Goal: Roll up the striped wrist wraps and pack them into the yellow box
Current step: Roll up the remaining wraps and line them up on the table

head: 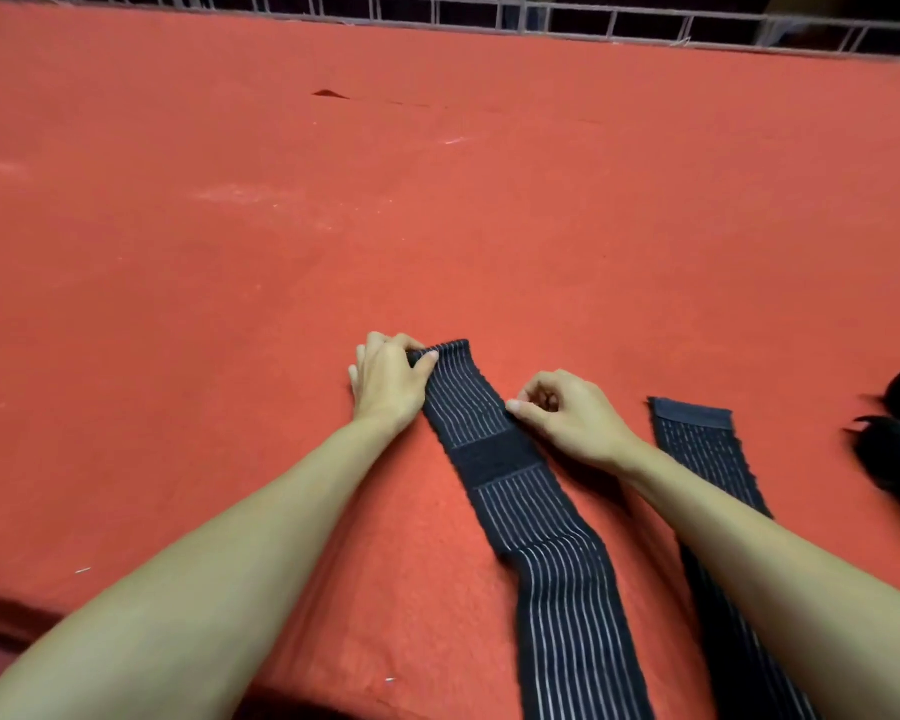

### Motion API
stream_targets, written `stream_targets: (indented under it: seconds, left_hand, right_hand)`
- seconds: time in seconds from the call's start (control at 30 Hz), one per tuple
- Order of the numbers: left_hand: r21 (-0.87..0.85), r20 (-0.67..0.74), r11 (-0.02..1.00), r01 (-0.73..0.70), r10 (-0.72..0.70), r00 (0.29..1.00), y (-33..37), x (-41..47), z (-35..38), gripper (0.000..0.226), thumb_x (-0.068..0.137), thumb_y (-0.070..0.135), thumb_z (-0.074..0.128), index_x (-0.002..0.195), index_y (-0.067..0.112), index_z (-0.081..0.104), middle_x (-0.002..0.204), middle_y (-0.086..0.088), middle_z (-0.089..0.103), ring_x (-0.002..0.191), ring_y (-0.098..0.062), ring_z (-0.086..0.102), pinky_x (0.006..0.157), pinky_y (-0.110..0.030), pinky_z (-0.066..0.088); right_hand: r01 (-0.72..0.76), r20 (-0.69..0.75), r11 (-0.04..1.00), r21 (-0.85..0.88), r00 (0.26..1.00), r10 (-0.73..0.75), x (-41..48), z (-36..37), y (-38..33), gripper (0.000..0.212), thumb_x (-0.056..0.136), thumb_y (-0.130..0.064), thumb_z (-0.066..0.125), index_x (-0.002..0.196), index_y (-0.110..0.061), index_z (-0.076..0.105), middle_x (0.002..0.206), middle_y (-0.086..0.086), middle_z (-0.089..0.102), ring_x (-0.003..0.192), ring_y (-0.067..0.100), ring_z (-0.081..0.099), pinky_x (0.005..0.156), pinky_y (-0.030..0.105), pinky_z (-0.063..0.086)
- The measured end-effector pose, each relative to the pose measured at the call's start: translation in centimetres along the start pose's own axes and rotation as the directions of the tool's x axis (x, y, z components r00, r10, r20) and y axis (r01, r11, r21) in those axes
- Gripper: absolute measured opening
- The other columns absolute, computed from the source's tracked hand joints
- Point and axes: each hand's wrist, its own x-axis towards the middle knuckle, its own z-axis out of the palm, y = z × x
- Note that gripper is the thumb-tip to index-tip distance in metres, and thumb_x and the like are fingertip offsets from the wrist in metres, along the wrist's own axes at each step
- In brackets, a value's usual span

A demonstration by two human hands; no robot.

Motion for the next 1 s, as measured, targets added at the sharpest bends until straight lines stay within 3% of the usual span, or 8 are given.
stream_targets:
  seconds: [0.1, 0.2, 0.33, 0.5, 0.63, 0.77, 0.9, 1.0]
  left_hand:
    - [-0.18, -0.025, 0.965, -0.19, 0.189, 0.982, 1.2, -1.7, -1.4, 0.012, 0.091, 0.024, 0.065, 0.1, 0.017, 0.069, 0.098, 0.003, 0.066, 0.1, -0.017, 0.06, 0.086, -0.021, 0.04]
    - [-0.281, -0.058, 0.905, -0.32, 0.317, 0.947, 3.1, -3.9, -3.3, 0.011, 0.085, 0.014, 0.072, 0.096, 0.017, 0.073, 0.089, 0.011, 0.068, 0.088, -0.005, 0.062, 0.075, -0.005, 0.04]
    - [-0.326, -0.151, 0.816, -0.477, 0.453, 0.879, 6.0, -7.0, -5.7, 0.023, 0.076, 0.001, 0.075, 0.092, 0.017, 0.075, 0.087, 0.009, 0.07, 0.083, -0.002, 0.063, 0.078, -0.011, 0.045]
    - [-0.416, -0.229, 0.731, -0.541, 0.492, 0.84, 9.9, -10.9, -8.3, 0.044, 0.072, -0.005, 0.075, 0.099, 0.027, 0.064, 0.085, 0.007, 0.069, 0.081, 0.0, 0.065, 0.07, -0.012, 0.045]
    - [-0.184, -0.31, 0.668, -0.721, 0.657, 0.688, 11.7, -13.4, -9.2, 0.054, 0.07, -0.012, 0.067, 0.108, 0.026, 0.06, 0.087, 0.006, 0.069, 0.081, -0.004, 0.064, 0.064, -0.018, 0.046]
    - [0.023, -0.238, 0.561, -0.827, 0.807, 0.541, 13.2, -15.2, -9.7, 0.061, 0.072, -0.012, 0.063, 0.113, 0.03, 0.046, 0.095, 0.003, 0.068, 0.083, -0.012, 0.065, 0.063, -0.031, 0.05]
    - [-0.13, -0.116, 0.59, -0.797, 0.789, 0.603, 14.2, -16.3, -9.6, 0.062, 0.072, -0.015, 0.055, 0.114, 0.029, 0.041, 0.101, 0.006, 0.067, 0.093, -0.01, 0.064, 0.077, -0.031, 0.051]
    - [-0.367, -0.064, 0.672, -0.643, 0.671, 0.739, 15.0, -17.1, -9.7, 0.049, 0.073, -0.005, 0.047, 0.113, 0.022, 0.046, 0.103, 0.002, 0.065, 0.095, -0.013, 0.063, 0.079, -0.029, 0.05]
  right_hand:
    - [-0.087, 0.012, 0.967, 0.241, 0.996, 0.087, -0.1, -1.2, -1.9, 0.023, 0.097, -0.032, 0.056, 0.086, -0.015, 0.067, 0.075, -0.006, 0.063, 0.063, 0.005, 0.055, 0.064, 0.024, 0.038]
    - [-0.176, 0.033, 0.813, 0.555, 0.981, 0.19, -0.8, -3.1, -4.6, 0.035, 0.101, -0.039, 0.046, 0.089, -0.013, 0.066, 0.073, 0.0, 0.064, 0.057, 0.011, 0.055, 0.056, 0.023, 0.042]
    - [-0.238, 0.104, 0.669, 0.704, 0.966, 0.235, -2.8, -6.5, -7.8, 0.042, 0.099, -0.044, 0.048, 0.093, -0.008, 0.068, 0.069, 0.003, 0.065, 0.053, 0.013, 0.057, 0.049, 0.021, 0.044]
    - [-0.215, 0.117, 0.509, 0.834, 0.969, 0.217, -6.3, -10.7, -10.1, 0.02, 0.092, -0.029, 0.065, 0.094, -0.009, 0.066, 0.068, 0.0, 0.059, 0.054, 0.011, 0.052, 0.051, 0.02, 0.043]
    - [-0.247, 0.163, 0.422, 0.872, 0.96, 0.226, -8.9, -13.3, -11.2, 0.02, 0.09, -0.032, 0.066, 0.081, -0.015, 0.059, 0.061, -0.001, 0.051, 0.048, 0.01, 0.045, 0.045, 0.018, 0.038]
    - [-0.245, 0.18, 0.389, 0.888, 0.964, 0.195, -10.7, -15.5, -11.5, 0.017, 0.087, -0.027, 0.069, 0.082, -0.013, 0.063, 0.062, 0.001, 0.057, 0.049, 0.01, 0.05, 0.045, 0.017, 0.043]
    - [-0.206, 0.13, 0.428, 0.88, 0.971, 0.201, -12.0, -17.2, -10.7, 0.009, 0.089, -0.002, 0.058, 0.083, -0.005, 0.064, 0.069, 0.007, 0.059, 0.054, 0.014, 0.056, 0.051, 0.02, 0.05]
    - [-0.152, 0.071, 0.608, 0.78, 0.985, 0.156, -13.0, -18.3, -10.3, 0.015, 0.09, 0.004, 0.054, 0.085, -0.005, 0.064, 0.073, 0.008, 0.062, 0.058, 0.015, 0.06, 0.059, 0.024, 0.053]
